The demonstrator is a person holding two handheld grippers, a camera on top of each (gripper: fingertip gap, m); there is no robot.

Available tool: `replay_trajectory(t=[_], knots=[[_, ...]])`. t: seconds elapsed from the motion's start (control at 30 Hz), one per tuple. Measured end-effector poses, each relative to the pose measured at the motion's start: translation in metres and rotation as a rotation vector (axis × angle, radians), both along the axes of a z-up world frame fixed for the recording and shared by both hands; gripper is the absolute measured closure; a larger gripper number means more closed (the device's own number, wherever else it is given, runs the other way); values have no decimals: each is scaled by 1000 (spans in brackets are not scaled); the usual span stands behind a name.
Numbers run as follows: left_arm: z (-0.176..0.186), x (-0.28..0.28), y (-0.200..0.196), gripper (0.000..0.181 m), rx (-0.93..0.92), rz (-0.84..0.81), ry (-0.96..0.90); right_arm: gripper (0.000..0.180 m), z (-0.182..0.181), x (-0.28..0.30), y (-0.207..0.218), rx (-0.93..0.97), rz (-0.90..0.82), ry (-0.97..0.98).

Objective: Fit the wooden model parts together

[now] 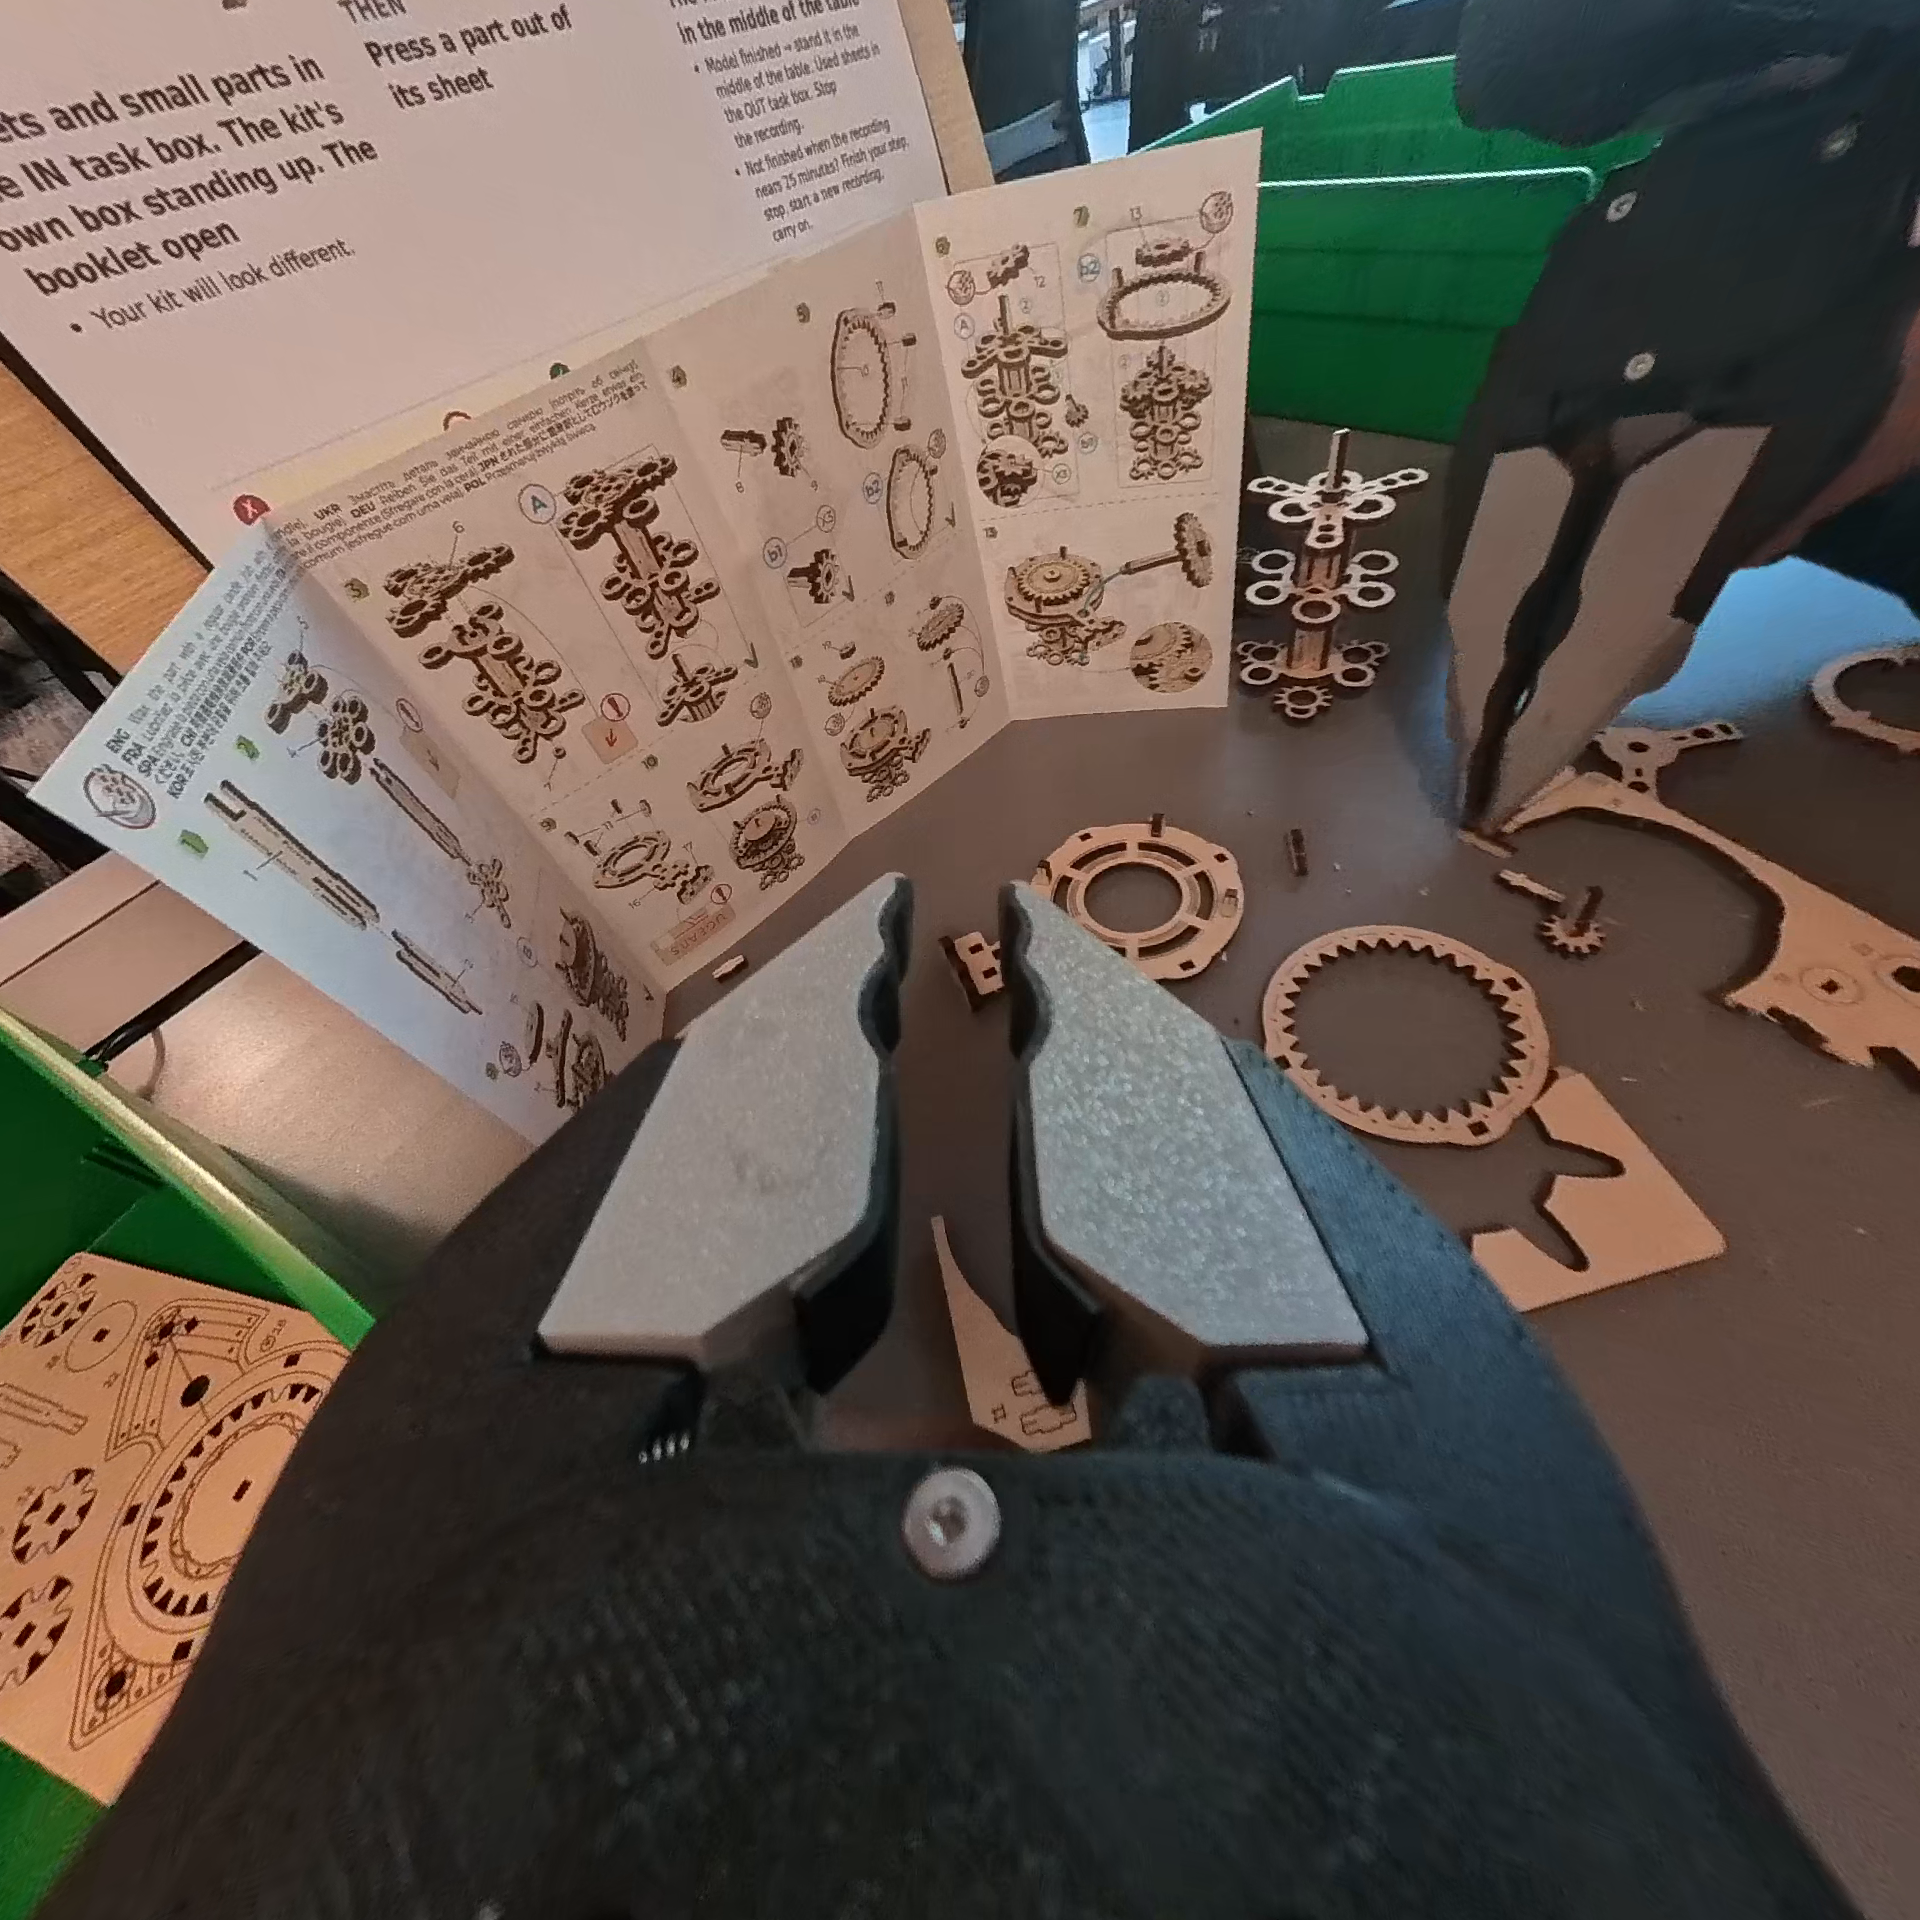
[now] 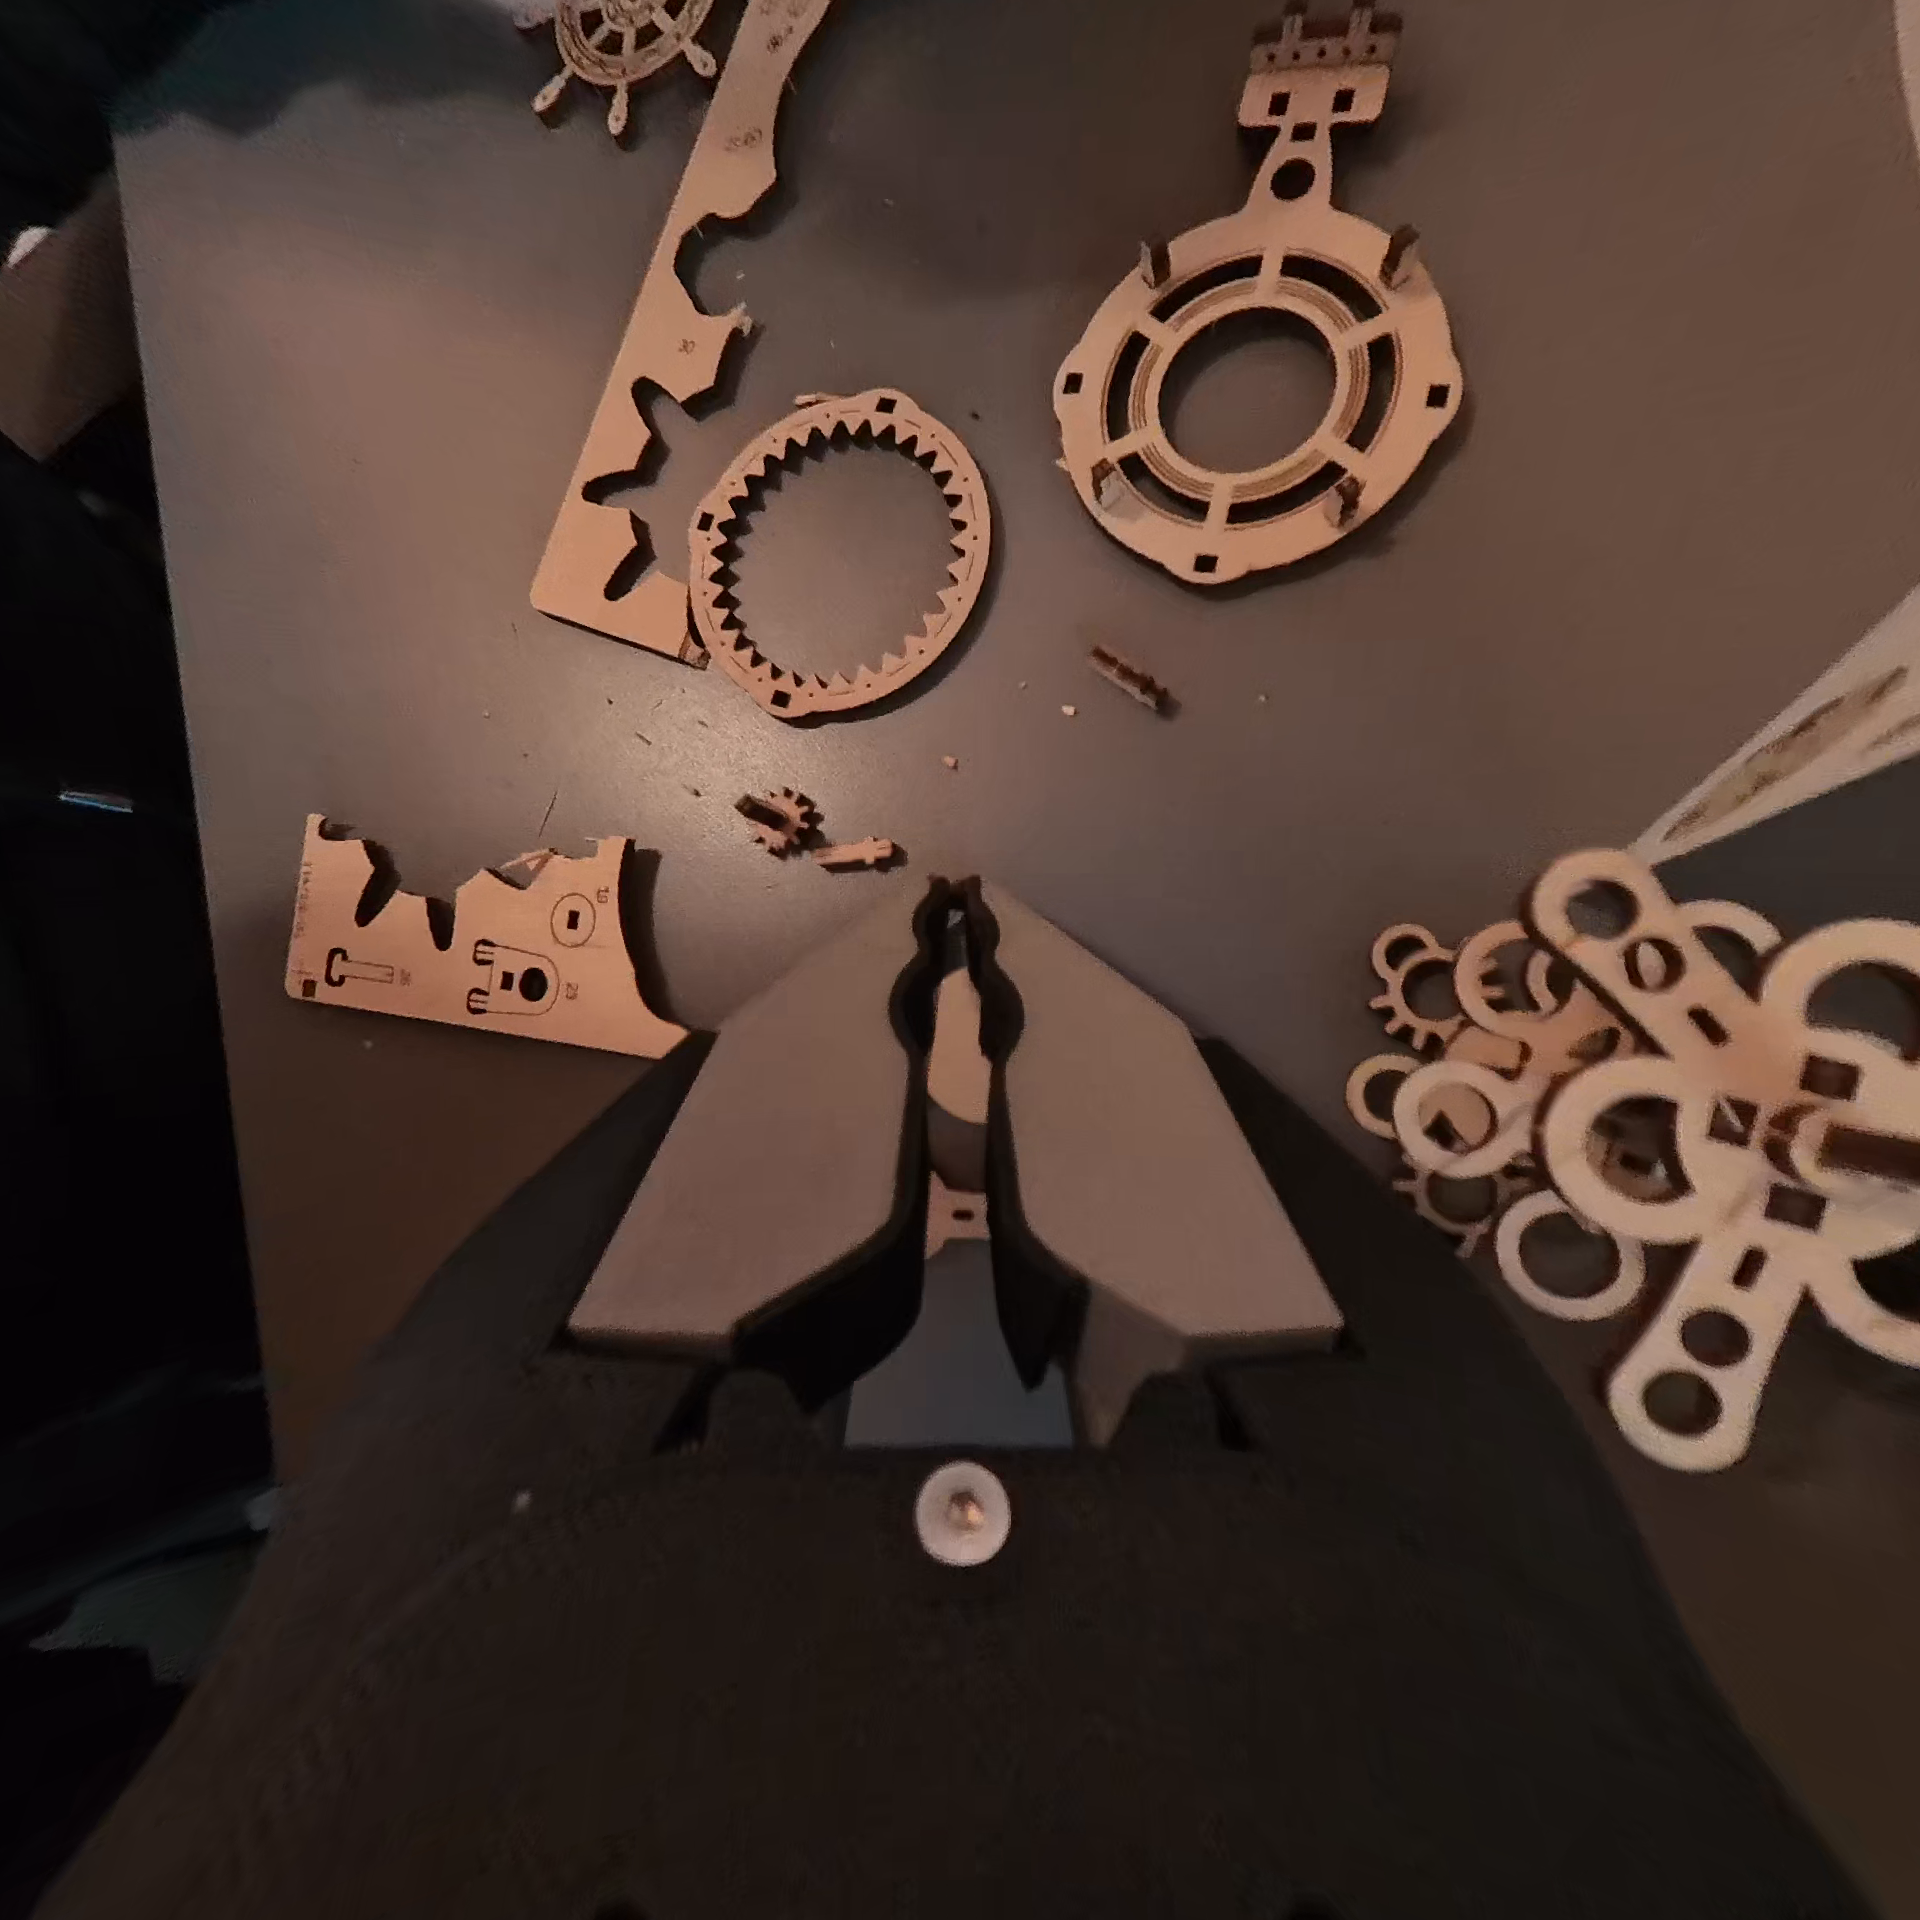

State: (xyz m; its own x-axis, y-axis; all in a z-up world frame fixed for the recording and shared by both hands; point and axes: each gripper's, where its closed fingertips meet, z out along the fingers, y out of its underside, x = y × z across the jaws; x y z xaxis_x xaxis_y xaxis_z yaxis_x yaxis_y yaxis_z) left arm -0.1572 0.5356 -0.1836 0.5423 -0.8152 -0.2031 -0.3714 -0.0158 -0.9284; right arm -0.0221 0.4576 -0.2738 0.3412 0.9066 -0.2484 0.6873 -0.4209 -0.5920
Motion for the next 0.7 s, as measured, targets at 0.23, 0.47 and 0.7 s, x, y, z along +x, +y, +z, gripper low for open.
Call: replay_trajectory(t=[0.23,0.47,0.7], knots=[[0,0,0,168,2,0,0,180,2,-3,6,19,-22,23],[-1,1,-2,168,0,-10,8,180,19,-8,11,-9,-61,146],[-5,4,-4,168,2,-22,31,180,41,-10,21,10,-114,283]])
